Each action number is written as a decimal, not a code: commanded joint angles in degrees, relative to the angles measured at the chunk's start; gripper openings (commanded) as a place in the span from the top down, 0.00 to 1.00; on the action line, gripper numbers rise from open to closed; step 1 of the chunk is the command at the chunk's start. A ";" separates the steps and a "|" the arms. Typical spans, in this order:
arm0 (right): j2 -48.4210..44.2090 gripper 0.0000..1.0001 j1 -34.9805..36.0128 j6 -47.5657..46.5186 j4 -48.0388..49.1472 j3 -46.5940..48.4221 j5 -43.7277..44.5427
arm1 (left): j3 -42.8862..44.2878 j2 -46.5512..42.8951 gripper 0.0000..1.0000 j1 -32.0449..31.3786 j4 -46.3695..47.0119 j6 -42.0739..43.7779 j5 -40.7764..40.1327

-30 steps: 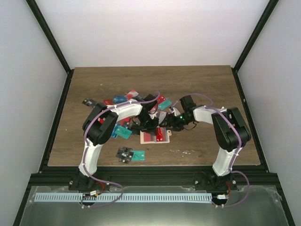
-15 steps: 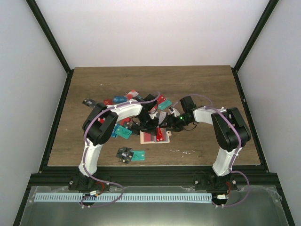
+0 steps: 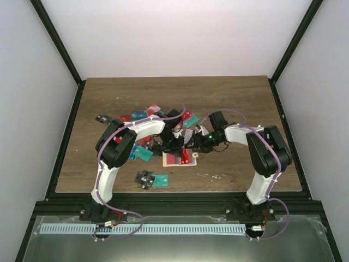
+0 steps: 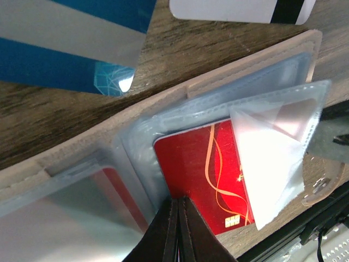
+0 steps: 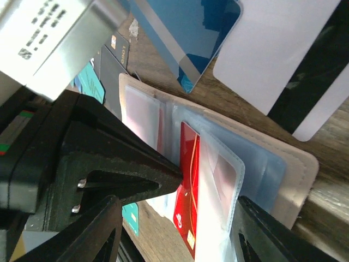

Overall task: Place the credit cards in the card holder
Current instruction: Insert the credit card into the card holder, then pick up the credit card from the center of the board.

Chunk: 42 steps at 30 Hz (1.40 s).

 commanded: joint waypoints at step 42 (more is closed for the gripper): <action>-1.07 0.43 9.55 2.02 -5.03 8.41 -1.82 | -6.31 -16.05 0.96 9.32 -3.26 -3.22 -9.95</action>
